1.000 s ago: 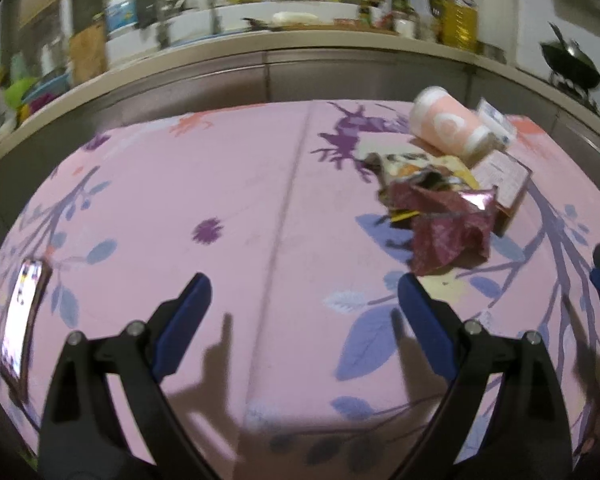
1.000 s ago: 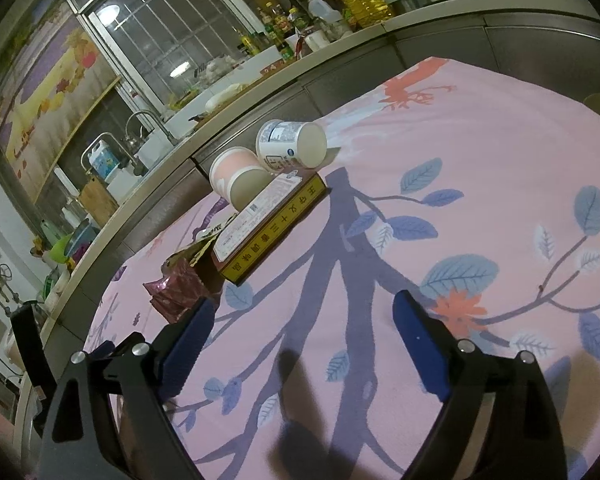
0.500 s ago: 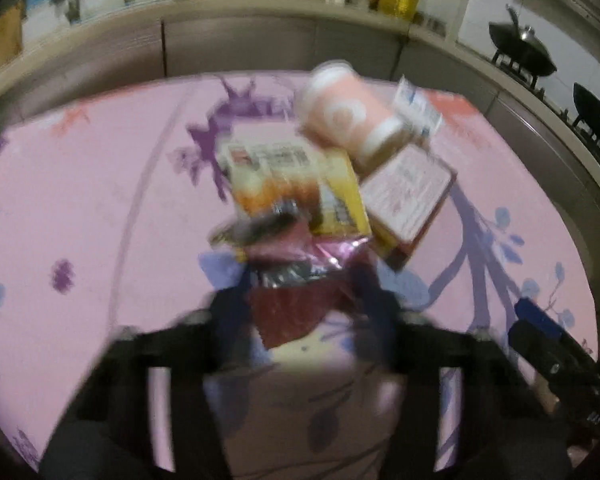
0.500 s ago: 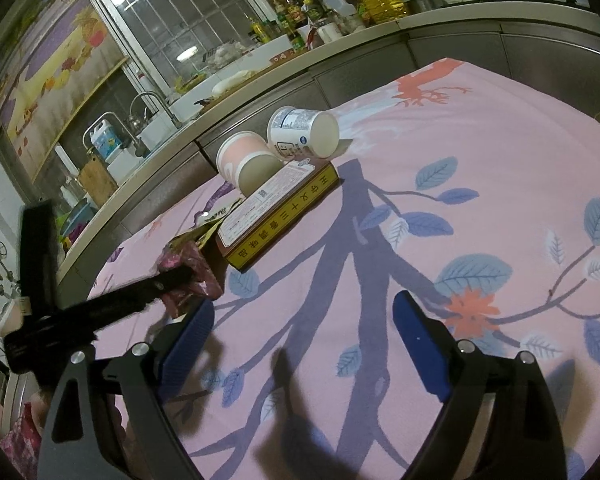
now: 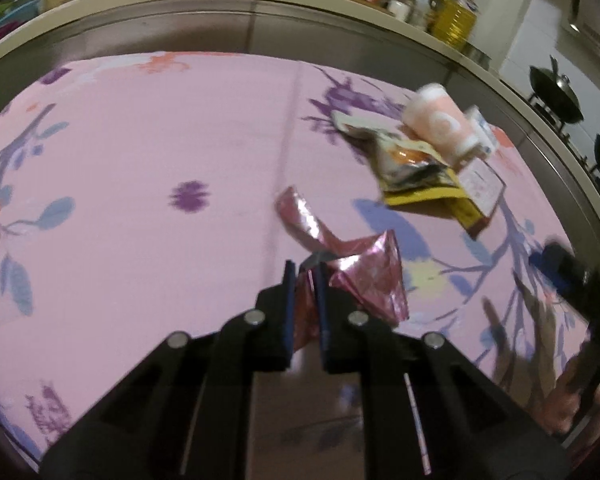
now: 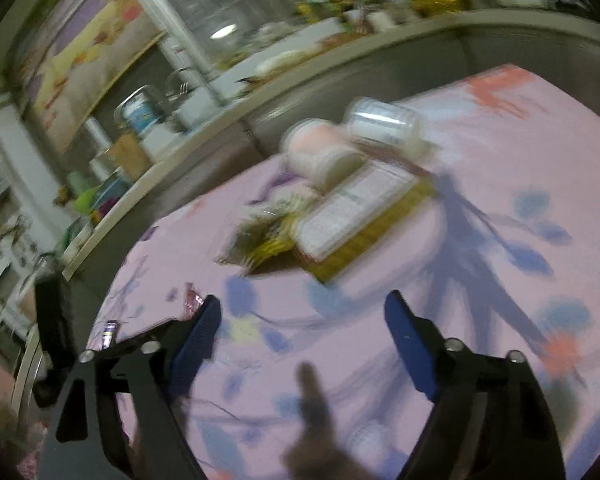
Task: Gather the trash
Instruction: 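Grasp the pink foil wrapper with the left tool while the right tool grasps the white snack packet, then carry the wrapper and white packet to the beige bin and release both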
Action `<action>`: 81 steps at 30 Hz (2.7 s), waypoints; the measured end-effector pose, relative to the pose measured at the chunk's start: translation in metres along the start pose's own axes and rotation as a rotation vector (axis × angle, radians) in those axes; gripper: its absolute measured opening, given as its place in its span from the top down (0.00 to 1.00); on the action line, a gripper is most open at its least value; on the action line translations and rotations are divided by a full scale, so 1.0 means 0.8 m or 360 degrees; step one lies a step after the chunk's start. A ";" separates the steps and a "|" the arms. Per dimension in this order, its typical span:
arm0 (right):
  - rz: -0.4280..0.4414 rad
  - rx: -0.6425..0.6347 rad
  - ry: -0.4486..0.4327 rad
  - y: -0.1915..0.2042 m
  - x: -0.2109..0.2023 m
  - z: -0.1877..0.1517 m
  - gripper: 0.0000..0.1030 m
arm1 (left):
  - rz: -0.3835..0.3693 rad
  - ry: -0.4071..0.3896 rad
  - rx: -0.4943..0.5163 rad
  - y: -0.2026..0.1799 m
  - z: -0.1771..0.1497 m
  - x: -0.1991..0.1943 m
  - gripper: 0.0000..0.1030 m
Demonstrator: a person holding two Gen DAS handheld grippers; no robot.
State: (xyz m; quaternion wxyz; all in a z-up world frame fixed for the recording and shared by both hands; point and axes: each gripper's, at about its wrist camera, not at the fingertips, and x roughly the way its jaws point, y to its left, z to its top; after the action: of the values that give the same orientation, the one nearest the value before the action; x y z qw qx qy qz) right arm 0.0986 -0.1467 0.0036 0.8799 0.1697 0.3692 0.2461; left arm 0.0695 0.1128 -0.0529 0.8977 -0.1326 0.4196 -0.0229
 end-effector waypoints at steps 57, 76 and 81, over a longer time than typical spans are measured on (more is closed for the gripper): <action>0.0145 0.0484 -0.0030 -0.098 -0.154 -0.066 0.90 | -0.0295 0.0076 0.0263 -0.142 -0.008 -0.045 0.94; 0.0006 0.0515 -0.0224 -0.099 -0.217 -0.071 0.90 | -0.0452 -0.0024 0.0421 -0.195 -0.002 -0.086 0.94; -0.0035 0.0554 -0.0332 -0.136 -0.239 -0.062 0.90 | -0.0488 -0.0006 0.0542 -0.265 0.023 -0.069 0.94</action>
State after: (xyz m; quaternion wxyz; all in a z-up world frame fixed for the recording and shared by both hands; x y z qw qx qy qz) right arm -0.0201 -0.3367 0.0264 0.8734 0.3397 0.3149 0.1503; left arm 0.0626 -0.0792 0.0537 0.8939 -0.0414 0.3831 -0.2293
